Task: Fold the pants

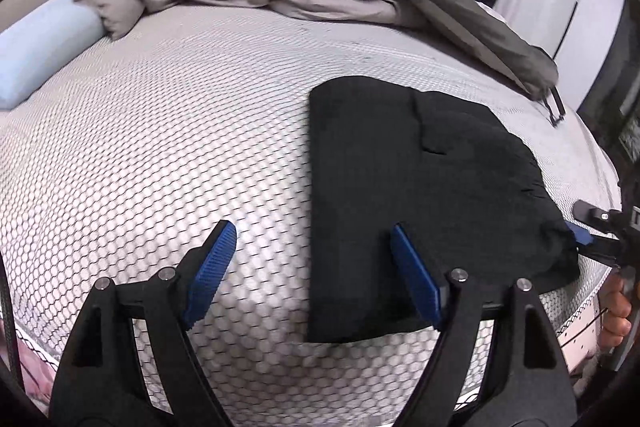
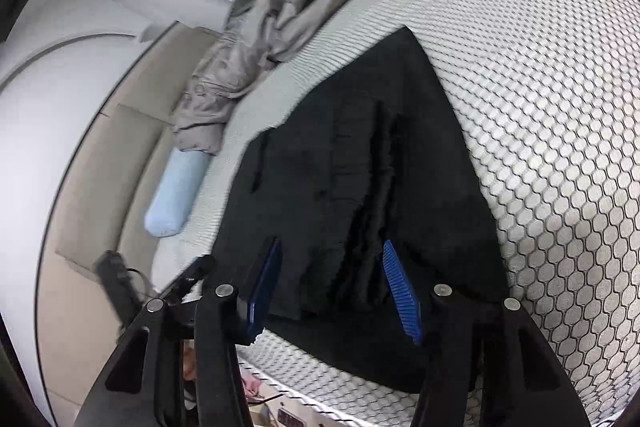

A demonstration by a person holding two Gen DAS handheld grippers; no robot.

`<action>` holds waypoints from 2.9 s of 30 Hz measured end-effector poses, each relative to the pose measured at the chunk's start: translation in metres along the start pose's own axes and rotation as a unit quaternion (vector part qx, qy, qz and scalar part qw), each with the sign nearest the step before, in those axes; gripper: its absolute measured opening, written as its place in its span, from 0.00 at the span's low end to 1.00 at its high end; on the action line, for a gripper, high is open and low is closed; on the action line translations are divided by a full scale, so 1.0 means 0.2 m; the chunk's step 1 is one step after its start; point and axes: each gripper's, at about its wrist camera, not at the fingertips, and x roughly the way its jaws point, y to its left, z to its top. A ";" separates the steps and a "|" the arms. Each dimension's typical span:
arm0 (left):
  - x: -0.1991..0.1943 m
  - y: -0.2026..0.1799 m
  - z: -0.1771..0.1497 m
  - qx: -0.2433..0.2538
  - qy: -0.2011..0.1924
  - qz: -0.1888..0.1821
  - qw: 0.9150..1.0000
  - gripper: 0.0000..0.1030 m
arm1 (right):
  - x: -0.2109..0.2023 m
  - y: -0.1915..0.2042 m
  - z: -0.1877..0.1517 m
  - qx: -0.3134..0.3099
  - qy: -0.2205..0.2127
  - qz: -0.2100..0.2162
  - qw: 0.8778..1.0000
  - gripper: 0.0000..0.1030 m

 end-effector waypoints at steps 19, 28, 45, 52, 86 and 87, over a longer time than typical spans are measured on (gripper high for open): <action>-0.07 -0.01 -0.01 -0.005 -0.006 -0.008 1.000 0.76 | -0.18 0.31 -0.04 -0.122 -0.069 -0.015 0.990 0.13; 0.10 -0.13 -0.02 0.021 0.015 -0.034 0.999 0.67 | -0.10 0.05 -0.07 -0.056 0.003 -0.107 0.993 0.30; -0.07 -0.45 -0.14 0.152 -0.036 -0.019 0.988 0.71 | -0.09 0.25 -0.05 -0.152 -0.061 -0.129 0.978 0.44; 0.15 -0.54 -0.19 0.179 0.000 -0.058 0.982 0.80 | 0.31 0.39 -0.12 -0.227 0.005 -0.149 0.962 0.44; 0.18 -0.52 0.01 0.209 0.015 -0.071 0.975 0.41 | 0.41 0.47 -0.14 -0.314 -0.010 -0.223 0.923 0.39; 0.23 -0.53 0.03 0.212 0.023 -0.066 0.975 0.41 | 0.45 0.47 -0.12 -0.309 -0.009 -0.230 0.923 0.39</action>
